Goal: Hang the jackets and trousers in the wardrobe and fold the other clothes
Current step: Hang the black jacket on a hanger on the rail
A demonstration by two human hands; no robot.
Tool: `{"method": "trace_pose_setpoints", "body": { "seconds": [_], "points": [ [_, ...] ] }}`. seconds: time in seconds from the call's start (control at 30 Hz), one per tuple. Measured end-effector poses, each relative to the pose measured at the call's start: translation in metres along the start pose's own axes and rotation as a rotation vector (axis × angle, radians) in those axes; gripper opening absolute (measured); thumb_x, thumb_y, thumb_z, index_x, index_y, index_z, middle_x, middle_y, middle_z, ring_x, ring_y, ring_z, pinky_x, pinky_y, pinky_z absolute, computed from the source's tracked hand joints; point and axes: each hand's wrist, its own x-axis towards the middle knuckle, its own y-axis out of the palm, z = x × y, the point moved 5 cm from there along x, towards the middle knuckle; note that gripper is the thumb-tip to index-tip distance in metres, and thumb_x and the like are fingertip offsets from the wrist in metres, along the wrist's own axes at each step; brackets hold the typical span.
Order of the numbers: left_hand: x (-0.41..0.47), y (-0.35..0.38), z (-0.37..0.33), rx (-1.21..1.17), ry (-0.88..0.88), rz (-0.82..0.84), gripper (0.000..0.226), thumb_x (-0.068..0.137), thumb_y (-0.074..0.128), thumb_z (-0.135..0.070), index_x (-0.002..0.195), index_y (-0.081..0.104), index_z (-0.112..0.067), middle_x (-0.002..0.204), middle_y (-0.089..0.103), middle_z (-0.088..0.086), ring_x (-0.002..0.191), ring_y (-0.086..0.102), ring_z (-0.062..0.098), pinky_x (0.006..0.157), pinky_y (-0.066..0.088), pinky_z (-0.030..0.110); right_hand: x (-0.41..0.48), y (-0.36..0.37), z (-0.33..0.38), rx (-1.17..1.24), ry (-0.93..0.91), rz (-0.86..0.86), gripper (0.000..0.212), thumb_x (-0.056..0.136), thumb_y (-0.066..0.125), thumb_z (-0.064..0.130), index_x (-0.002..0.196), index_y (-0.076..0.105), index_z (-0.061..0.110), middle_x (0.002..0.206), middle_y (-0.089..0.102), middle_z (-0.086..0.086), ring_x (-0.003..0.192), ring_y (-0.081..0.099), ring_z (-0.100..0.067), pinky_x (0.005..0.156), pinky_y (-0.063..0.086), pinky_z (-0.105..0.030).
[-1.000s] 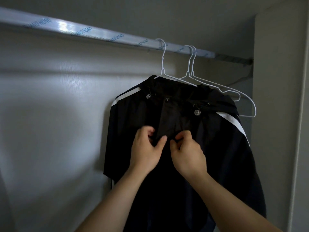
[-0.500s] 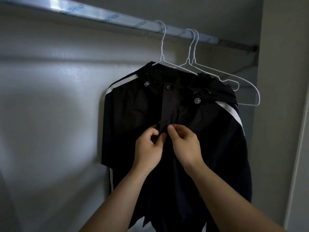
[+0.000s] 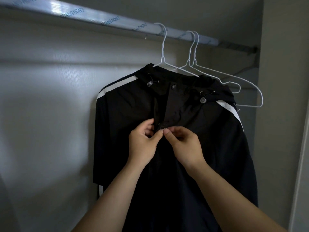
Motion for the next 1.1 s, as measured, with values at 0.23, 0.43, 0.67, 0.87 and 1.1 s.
{"method": "trace_pose_setpoints", "body": {
  "seconds": [0.23, 0.43, 0.67, 0.87, 1.1],
  "points": [
    [0.004, -0.004, 0.002, -0.022, 0.024, 0.012, 0.031, 0.082, 0.083, -0.02, 0.106, 0.069, -0.033, 0.091, 0.074, -0.009, 0.088, 0.07, 0.003, 0.073, 0.055, 0.015, 0.0, 0.0, 0.007, 0.03, 0.003, 0.022, 0.018, 0.09, 0.07, 0.05, 0.093, 0.075, 0.033, 0.092, 0.075, 0.014, 0.088, 0.07, -0.002, 0.078, 0.055, -0.026],
    [0.005, -0.009, -0.003, -0.018, 0.071, -0.011, 0.033, 0.077, 0.086, -0.028, 0.098, 0.064, -0.042, 0.087, 0.074, -0.014, 0.082, 0.07, 0.001, 0.068, 0.051, 0.011, 0.005, -0.001, 0.014, 0.034, 0.006, 0.007, 0.029, 0.091, 0.066, 0.056, 0.085, 0.073, 0.028, 0.084, 0.074, 0.009, 0.08, 0.07, -0.005, 0.074, 0.053, -0.024],
    [0.008, -0.004, 0.011, 0.122, 0.021, -0.112, 0.035, 0.09, 0.074, -0.035, 0.123, 0.069, -0.023, 0.089, 0.06, -0.029, 0.086, 0.058, -0.024, 0.07, 0.045, 0.001, 0.004, 0.007, 0.013, 0.042, -0.002, 0.042, 0.023, 0.096, 0.061, 0.051, 0.082, 0.072, 0.037, 0.082, 0.074, 0.011, 0.074, 0.069, -0.001, 0.057, 0.049, -0.009],
    [0.016, 0.002, 0.023, 0.154, -0.102, -0.174, 0.041, 0.092, 0.071, -0.038, 0.126, 0.067, -0.016, 0.098, 0.066, -0.016, 0.08, 0.055, -0.013, 0.079, 0.046, 0.016, 0.003, 0.008, 0.0, 0.006, 0.025, 0.014, 0.025, 0.098, 0.057, 0.053, 0.085, 0.072, 0.037, 0.084, 0.074, 0.011, 0.074, 0.069, -0.003, 0.064, 0.049, -0.018],
    [0.018, 0.003, 0.016, 0.311, -0.081, -0.074, 0.03, 0.099, 0.059, -0.039, 0.077, 0.061, -0.02, 0.069, 0.059, -0.005, 0.064, 0.059, 0.007, 0.058, 0.047, 0.022, 0.002, 0.005, -0.016, -0.062, 0.125, -0.038, 0.033, 0.101, 0.051, 0.052, 0.087, 0.073, 0.031, 0.084, 0.072, 0.02, 0.075, 0.068, 0.003, 0.066, 0.048, -0.026]
  ]
}}
